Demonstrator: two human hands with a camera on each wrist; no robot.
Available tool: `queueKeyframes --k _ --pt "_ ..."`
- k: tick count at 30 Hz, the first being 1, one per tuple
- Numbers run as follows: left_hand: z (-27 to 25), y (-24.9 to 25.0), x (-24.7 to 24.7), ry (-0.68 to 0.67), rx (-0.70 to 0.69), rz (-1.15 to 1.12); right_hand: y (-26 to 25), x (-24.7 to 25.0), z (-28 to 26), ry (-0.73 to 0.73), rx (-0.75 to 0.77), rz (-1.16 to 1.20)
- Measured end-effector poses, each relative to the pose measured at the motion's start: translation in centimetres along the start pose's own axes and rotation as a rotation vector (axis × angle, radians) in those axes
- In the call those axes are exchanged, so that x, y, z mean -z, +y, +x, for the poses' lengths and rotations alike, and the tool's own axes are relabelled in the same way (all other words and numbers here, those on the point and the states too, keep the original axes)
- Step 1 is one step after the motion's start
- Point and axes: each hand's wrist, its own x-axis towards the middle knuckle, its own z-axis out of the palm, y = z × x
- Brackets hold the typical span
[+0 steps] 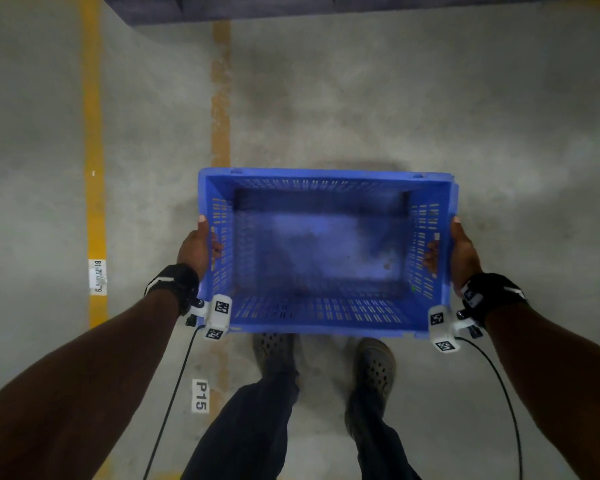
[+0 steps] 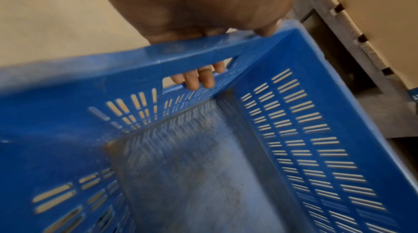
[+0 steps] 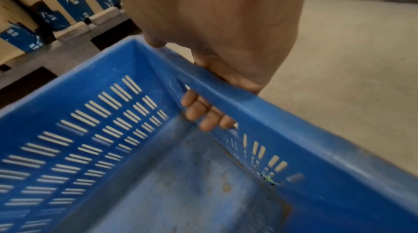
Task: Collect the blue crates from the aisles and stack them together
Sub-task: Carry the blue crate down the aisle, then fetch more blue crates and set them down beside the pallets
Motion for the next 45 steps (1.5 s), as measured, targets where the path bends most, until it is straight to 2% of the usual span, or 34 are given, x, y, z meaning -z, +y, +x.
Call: queueKeyframes --k 2,4,7,9,12,16,20,24,26,31,36,41,45 --pt "-1.4 0.3 1.5 0.041 -0.039 0.144 -1.1 0.5 -1.9 0.058 0.015 -0.056" --pt "-4.0 1.7 2.9 0.089 -0.055 0.140 -2.6 0.6 -4.7 0.042 0.009 -0.150" --pt "-11.5 5.7 5.4 0.117 -0.132 0.153 -5.9 1.2 -11.3 0.110 0.118 -0.367" --pt "-16.3 8.4 7.2 0.113 -0.200 0.147 -8.6 1.6 -16.0 0.122 0.207 -0.423" --pt "-26.1 12.5 11.5 0.070 -0.275 0.124 -13.6 2.7 -26.6 0.096 0.246 -0.384" --pt "-37.5 17.3 17.1 0.010 -0.379 -0.010 -21.1 2.9 -41.5 -0.017 0.298 -0.129" --pt "-48.3 21.0 23.5 0.024 -0.503 -0.175 -27.4 2.6 -55.9 -0.093 0.519 -0.096" --pt "-57.8 21.9 28.4 0.025 -0.527 -0.347 -29.6 2.4 -65.6 -0.233 0.618 -0.139" --pt "-61.7 21.7 30.8 0.073 -0.562 -0.413 -30.4 2.3 -69.4 -0.275 0.672 -0.164" --pt "-69.2 18.0 35.5 0.220 -0.598 -0.545 -30.7 0.6 -75.3 -0.418 0.735 -0.246" --pt "-75.5 11.5 38.2 0.403 -0.586 -0.665 -28.9 -4.1 -80.5 -0.625 0.785 -0.390" --pt "-81.3 0.9 40.1 0.652 -0.489 -0.811 -24.4 -11.0 -85.6 -0.868 0.759 -0.611" --pt "-87.0 -9.8 40.0 0.901 -0.358 -0.991 -18.2 -16.8 -91.0 -1.086 0.754 -0.833"
